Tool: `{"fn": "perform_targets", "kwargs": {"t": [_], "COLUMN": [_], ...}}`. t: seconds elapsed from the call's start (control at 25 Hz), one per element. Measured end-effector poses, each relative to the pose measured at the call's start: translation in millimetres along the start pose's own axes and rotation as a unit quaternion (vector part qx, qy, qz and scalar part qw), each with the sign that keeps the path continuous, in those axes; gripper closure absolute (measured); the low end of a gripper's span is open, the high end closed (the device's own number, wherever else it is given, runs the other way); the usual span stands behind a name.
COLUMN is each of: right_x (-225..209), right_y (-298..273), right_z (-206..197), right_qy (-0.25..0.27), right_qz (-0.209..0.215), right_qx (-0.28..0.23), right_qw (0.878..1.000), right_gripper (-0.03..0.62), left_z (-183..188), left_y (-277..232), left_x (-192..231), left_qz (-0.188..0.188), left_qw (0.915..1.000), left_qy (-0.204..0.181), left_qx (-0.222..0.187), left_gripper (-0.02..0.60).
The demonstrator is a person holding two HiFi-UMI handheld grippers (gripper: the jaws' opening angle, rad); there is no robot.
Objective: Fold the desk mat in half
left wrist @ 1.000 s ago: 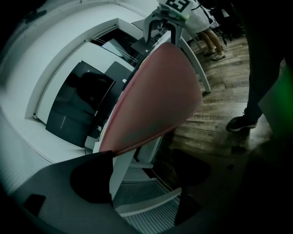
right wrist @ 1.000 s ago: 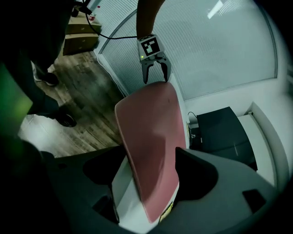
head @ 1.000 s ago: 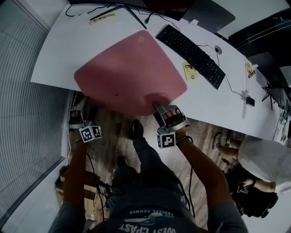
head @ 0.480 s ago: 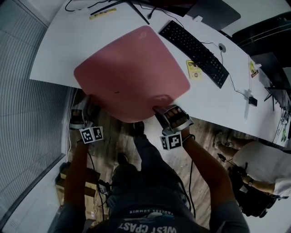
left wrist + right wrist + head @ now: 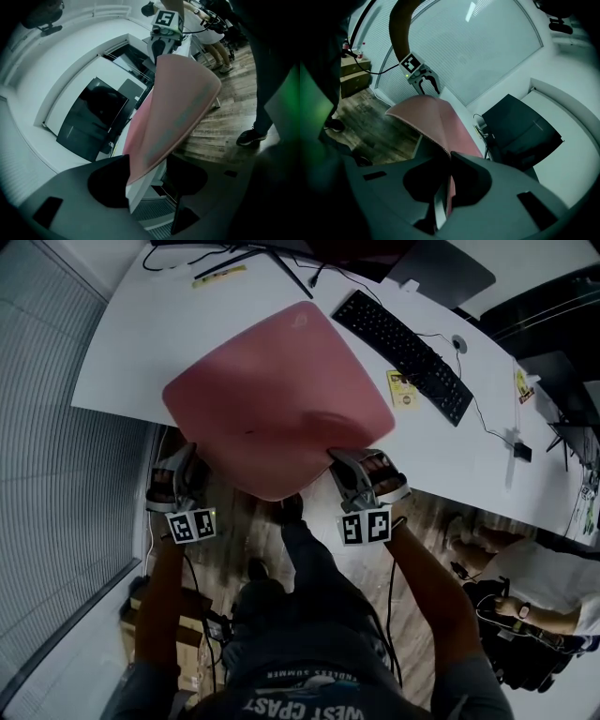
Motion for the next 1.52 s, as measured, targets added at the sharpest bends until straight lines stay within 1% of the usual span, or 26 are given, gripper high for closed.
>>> {"fn": "perform_targets", "kwargs": {"t": [0.16,0.28,0.44,0.68,0.88,1.12,1.52], "right_x": [-15.4,-27.8,-41.7,-59.9,-78.1,-101.5,-117.9], "right_y": [-0.8,-2.3,-6.9,-16.0,-28.3,-48.1,-94.1], "right_z": [-0.3,0.7,0.7,-6.1,-13.4,-22.6,-46.7], "right_qy": [-0.017,-0.034,-0.049,-0.076,-0.101,-0.133,-0.17], "right_qz": [-0.012,-0.017,-0.023,-0.026,-0.024,-0.017,0.014], "right_qx": [-0.002,-0.002,-0.001,0.001,0.009,0.019,0.049], "right_qw": [1.0,0.999,0.999,0.997,0.995,0.991,0.984], "right_gripper": [0.554,0.554,0.554,0.554,0.554,0.554,0.554], "left_z": [9.2,15.0,22.3,34.8,45.6,53.7,52.0], "left_y": [5.4,8.1,7.4,-9.8,-33.8,-67.3,-127.6], "left_x": [10.0,24.8,49.3,85.7,112.9,140.0,150.5], "left_qz": [-0.003,0.001,0.016,0.041,0.046,0.036,0.002], "left_qw": [0.9999,0.9996,0.9988,0.9969,0.9961,0.9956,0.9936], "left_qy": [-0.003,0.016,0.036,0.062,0.074,0.086,0.106], "left_qx": [-0.015,-0.021,-0.028,-0.026,-0.014,0.006,0.039], "left_gripper": [0.448,0.494,0.529,0.532,0.531,0.529,0.529]}}
Point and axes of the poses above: the fingertips, and each gripper's own axes: y backward along the fingers, x to its left, z out of its top, the point moved 10 cm from there along y, backward along the fingers
